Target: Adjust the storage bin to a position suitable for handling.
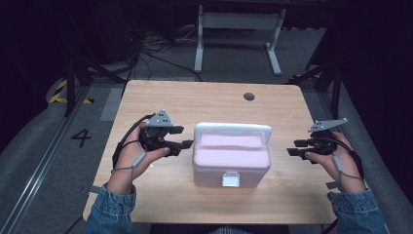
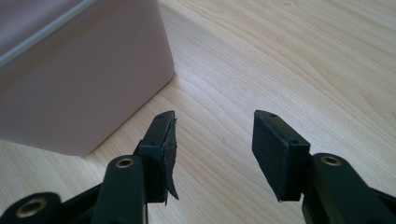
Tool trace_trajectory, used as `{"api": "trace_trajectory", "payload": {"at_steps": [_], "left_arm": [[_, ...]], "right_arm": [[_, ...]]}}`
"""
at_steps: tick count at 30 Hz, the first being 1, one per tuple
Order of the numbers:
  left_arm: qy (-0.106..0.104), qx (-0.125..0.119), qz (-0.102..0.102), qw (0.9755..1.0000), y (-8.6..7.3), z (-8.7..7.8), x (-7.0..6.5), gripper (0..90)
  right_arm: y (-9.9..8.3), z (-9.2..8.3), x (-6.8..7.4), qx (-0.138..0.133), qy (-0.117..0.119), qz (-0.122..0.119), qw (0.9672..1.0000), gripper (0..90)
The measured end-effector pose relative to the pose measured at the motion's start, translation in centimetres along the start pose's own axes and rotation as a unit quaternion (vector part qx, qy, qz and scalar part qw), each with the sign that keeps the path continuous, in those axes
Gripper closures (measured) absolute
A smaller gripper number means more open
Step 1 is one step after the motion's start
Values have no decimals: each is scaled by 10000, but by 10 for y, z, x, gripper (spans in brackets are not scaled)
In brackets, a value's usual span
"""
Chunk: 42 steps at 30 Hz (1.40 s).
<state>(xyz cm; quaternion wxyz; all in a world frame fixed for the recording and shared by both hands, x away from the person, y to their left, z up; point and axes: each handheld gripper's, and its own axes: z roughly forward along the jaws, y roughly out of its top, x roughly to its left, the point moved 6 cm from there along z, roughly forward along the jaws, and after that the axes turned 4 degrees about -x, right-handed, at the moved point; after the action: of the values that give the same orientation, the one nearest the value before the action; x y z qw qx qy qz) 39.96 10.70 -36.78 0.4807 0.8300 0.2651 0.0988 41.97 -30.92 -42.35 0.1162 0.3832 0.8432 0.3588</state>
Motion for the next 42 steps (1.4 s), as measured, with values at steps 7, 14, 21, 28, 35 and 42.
{"api": "trace_trajectory", "payload": {"at_steps": [7, 14, 21, 28, 35, 42], "left_arm": [[-195, -179, -12, 9996, 9, 8, -10, 398], [-146, -300, -68, 9994, 12, 28, -10, 410], [-105, -464, -60, 9989, 15, 44, -9, 421], [57, -590, -10, 9982, 17, 48, -8, 491], [133, -783, 32, 9968, 23, 46, -10, 619], [214, -962, 74, 9951, 31, 45, -15, 682]], "right_arm": [[-4, -2, 0, 11, -20, 23, 10000, 513], [-7, -2, 2, 7, -32, 38, 10000, 512], [-10, -1, 2, 57, -39, 52, 10000, 513], [-11, 2, 2, 93, -36, 32, 9999, 514], [-11, 4, 3, 107, -31, 15, 9999, 515], [-11, 6, 3, 130, -12, 23, 9999, 515]]}}
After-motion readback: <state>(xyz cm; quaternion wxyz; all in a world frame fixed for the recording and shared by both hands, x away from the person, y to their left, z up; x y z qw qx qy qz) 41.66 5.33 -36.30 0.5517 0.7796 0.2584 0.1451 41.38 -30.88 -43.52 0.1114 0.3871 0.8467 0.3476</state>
